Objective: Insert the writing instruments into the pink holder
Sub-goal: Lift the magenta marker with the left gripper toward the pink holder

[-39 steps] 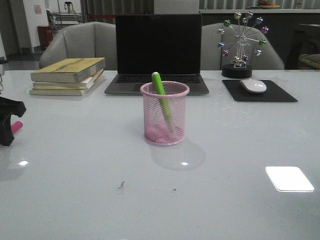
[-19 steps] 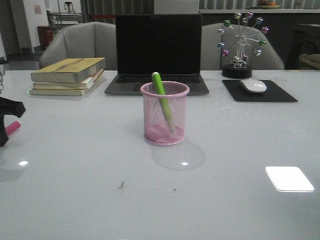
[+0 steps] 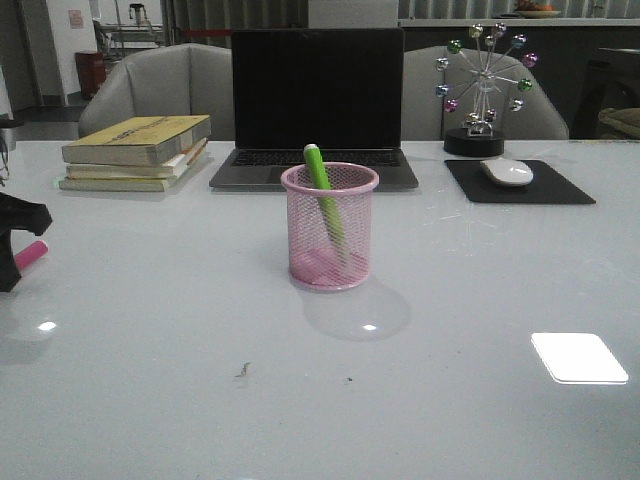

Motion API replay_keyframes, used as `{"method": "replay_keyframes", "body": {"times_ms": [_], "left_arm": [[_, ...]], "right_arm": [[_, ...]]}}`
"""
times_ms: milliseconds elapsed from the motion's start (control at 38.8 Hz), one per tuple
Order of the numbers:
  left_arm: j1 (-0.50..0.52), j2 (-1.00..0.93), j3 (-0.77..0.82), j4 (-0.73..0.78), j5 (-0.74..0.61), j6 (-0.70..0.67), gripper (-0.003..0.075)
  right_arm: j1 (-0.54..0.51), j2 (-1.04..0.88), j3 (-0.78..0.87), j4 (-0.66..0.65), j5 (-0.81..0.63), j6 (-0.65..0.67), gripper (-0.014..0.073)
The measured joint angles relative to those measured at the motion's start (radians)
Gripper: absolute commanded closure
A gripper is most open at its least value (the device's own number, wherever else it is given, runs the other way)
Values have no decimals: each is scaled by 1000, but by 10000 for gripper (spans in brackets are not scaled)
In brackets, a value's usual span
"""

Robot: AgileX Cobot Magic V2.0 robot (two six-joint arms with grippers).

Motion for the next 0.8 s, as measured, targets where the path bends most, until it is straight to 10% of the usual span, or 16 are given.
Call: {"method": "replay_keyframes", "body": {"times_ms": [799], "left_arm": [[-245,-200,-219,-156,-313,119,627]], "right_arm": [[0,0,0,-2,2,0,257]]}}
